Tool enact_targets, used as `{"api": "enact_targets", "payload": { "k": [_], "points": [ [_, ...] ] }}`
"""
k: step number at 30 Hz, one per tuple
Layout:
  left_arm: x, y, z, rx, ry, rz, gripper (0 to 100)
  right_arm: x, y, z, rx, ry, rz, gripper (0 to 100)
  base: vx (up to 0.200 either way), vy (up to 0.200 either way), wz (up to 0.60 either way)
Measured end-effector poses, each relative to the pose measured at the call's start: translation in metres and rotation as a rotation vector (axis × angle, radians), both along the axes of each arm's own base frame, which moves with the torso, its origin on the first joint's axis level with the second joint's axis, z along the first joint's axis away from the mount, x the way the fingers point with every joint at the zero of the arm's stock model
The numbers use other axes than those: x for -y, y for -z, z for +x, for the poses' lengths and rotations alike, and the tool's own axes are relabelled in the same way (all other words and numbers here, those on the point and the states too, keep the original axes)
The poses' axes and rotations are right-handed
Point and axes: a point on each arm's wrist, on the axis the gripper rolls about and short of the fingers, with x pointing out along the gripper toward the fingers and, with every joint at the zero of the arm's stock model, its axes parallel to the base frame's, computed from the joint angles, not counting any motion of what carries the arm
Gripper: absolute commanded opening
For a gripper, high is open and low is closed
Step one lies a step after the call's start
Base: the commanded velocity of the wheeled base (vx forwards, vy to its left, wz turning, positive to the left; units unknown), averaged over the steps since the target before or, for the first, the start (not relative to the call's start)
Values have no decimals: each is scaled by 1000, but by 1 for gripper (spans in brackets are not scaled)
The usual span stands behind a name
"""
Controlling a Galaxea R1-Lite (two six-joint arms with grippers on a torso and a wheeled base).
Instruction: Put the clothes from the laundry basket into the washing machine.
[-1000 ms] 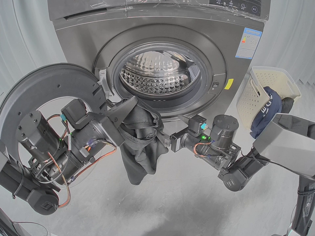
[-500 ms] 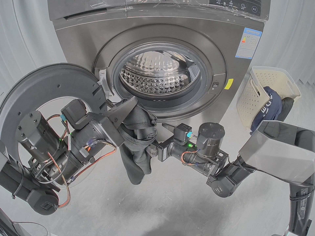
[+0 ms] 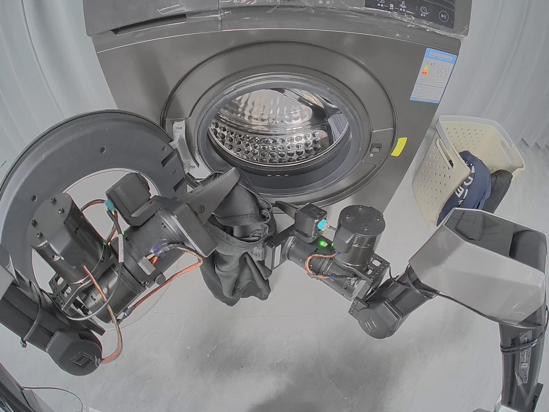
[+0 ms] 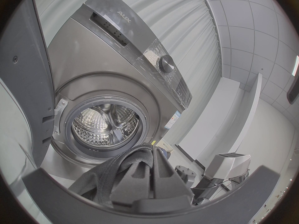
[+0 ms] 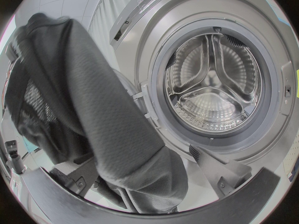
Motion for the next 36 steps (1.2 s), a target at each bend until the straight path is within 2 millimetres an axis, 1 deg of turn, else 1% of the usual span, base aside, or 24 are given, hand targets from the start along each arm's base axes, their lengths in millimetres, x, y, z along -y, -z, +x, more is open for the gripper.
{"api": "enact_targets", "payload": {
  "k": [1, 2, 6, 11, 14, 17, 24, 28, 32, 34, 35, 36],
  "points": [
    [0, 0, 0, -1, 0, 0, 0, 1, -1, 2, 1, 10, 5, 100, 0, 0, 0],
    [0, 0, 0, -1, 0, 1, 0, 1, -1, 4, 3, 17, 8, 0, 0, 0, 0],
    [0, 1, 0, -2, -1, 2, 0, 1, -2, 5, 7, 21, 13, 0, 0, 0, 0],
    [-1, 1, 2, -4, -8, 3, 0, 9, -3, 0, -6, 29, -4, 0, 0, 0, 0],
    [-3, 1, 3, -5, -15, 3, 0, 22, -6, -4, -17, 48, -21, 0, 0, 0, 0],
    [-4, 2, 5, -5, -21, 4, 0, 43, -12, -4, -22, 87, -34, 0, 0, 0, 0],
    [-8, 2, 8, -7, -39, 4, 0, 80, -25, -11, -25, 146, -52, 0, 0, 0, 0],
    [-9, 4, 9, -14, -43, 9, 0, 86, -36, -18, -15, 150, -38, 0, 0, 0, 0],
    [-8, 8, 10, -24, -43, 19, 0, 89, -50, -26, 10, 141, -5, 0, 0, 0, 0],
    [-8, 10, 10, -30, -39, 24, 0, 91, -53, -29, 14, 140, 4, 0, 0, 0, 0],
    [-8, 11, 10, -32, -37, 27, 100, 92, -54, -31, 14, 139, 6, 0, 0, 0, 0],
    [-7, 11, 9, -34, -36, 29, 100, 92, -55, -34, 14, 137, 6, 0, 0, 0, 0]
  ]
}}
